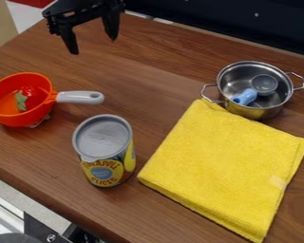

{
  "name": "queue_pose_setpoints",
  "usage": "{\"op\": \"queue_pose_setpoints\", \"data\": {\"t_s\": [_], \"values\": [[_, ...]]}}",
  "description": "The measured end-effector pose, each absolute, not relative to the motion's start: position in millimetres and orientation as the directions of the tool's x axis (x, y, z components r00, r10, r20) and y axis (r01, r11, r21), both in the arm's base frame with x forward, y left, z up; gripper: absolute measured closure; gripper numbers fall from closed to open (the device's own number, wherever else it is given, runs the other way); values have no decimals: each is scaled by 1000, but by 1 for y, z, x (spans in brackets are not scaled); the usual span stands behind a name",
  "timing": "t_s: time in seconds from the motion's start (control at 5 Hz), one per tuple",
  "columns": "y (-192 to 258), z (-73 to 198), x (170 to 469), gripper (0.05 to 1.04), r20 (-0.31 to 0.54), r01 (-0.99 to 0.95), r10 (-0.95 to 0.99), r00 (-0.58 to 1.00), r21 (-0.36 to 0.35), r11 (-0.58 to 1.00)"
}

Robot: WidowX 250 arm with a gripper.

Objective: The robot moved the can into a different direction

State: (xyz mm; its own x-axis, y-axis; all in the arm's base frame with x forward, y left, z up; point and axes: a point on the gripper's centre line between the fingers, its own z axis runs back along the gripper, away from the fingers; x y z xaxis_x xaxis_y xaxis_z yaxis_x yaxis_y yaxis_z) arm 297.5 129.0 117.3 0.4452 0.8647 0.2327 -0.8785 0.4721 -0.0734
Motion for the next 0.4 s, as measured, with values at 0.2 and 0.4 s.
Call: {"op": "queue_pose_setpoints", "data": {"t_s": [0.2,0.4], "values": [[127,109,294,83,208,-880,867,452,-56,472],[116,103,287,83,145,-834,827,543,-15,551]]}}
